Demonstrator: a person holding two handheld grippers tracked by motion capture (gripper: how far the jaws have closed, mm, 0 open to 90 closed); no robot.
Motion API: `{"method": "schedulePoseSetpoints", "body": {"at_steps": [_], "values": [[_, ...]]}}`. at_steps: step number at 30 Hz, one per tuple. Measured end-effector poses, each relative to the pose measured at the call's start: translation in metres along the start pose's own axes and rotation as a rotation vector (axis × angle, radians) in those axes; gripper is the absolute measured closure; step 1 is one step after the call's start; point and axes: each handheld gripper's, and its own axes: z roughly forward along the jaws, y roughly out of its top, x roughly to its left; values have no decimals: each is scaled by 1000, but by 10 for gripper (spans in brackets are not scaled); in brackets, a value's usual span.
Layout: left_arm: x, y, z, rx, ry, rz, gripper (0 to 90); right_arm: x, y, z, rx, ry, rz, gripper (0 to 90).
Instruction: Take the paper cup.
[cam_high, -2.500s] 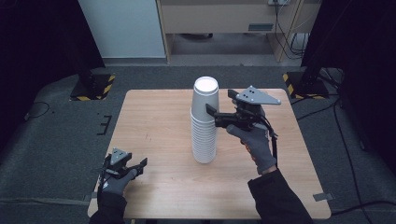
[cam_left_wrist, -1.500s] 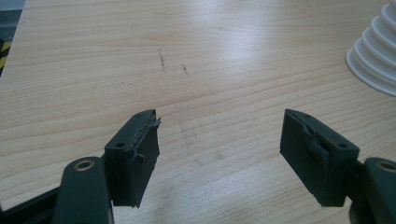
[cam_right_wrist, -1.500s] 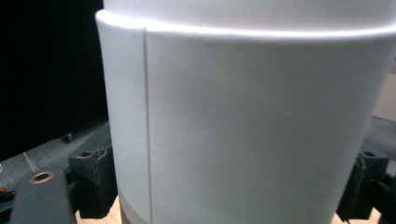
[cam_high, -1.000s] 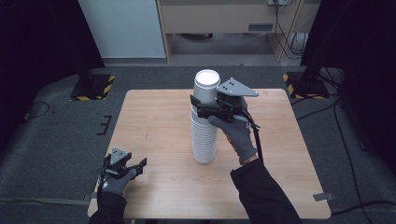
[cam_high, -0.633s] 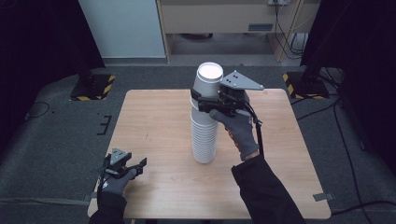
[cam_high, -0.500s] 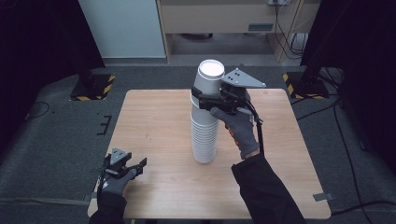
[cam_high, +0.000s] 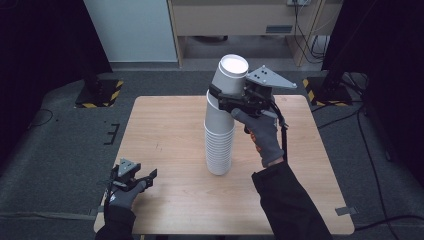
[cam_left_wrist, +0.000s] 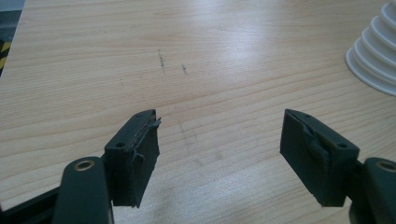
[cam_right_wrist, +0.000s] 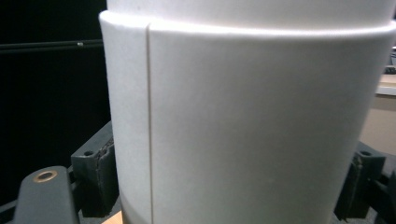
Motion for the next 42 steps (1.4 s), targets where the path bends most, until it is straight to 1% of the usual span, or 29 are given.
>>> {"method": "schedulePoseSetpoints", "body": {"at_steps": [1, 6, 9, 15, 18, 19, 20, 21, 23, 29, 32, 33, 34, 35, 36, 37, 38, 40, 42], "values": [[0, 0, 0, 0, 0, 0, 271, -1, 1, -1, -3, 2, -5, 160], [0, 0, 0, -1, 0, 1, 271, -1, 6, -6, -19, 6, 5, 160], [0, 0, 0, -1, 1, 1, 271, -3, 9, -12, -28, -2, 6, 160], [0, 0, 0, -1, 2, 1, 271, -10, 12, -27, -41, -17, 9, 160], [0, 0, 0, -2, 4, 1, 271, -13, 11, -35, -47, -21, 11, 160], [0, 0, 0, -2, 4, 1, 271, -15, 10, -41, -46, -27, 15, 160], [0, 0, 0, -1, 4, 1, 271, -15, 10, -41, -46, -27, 15, 160], [0, 0, 0, -1, 4, 0, 271, -19, 8, -47, -45, -36, 15, 160], [0, 0, 0, -1, 5, 1, 271, -21, 7, -50, -44, -40, 20, 160], [-1, 0, 0, 1, 6, 3, 271, -31, -6, -69, -31, -61, 39, 160], [-1, 0, 0, 2, 6, 3, 271, -37, -16, -76, -22, -70, 53, 160], [-1, 0, 0, 2, 7, 3, 271, -41, -23, -80, -16, -75, 66, 160], [-1, 0, 0, 2, 7, 4, 271, -41, -23, -80, -16, -75, 66, 160], [-1, 0, 0, 2, 7, 3, 271, -44, -30, -84, -8, -77, 80, 160], [-1, 0, 0, 2, 7, 3, 271, -44, -30, -84, -8, -77, 80, 160], [-1, 0, 0, 2, 8, 3, 271, -46, -37, -87, 2, -80, 85, 160], [-1, 0, 0, 2, 8, 3, 271, -46, -37, -87, 2, -80, 85, 160], [-1, 0, 0, 2, 8, 4, 271, -48, -47, -92, 11, -85, 91, 160], [-1, 0, 0, 1, 9, 3, 271, -49, -50, -94, 16, -84, 97, 160]]}}
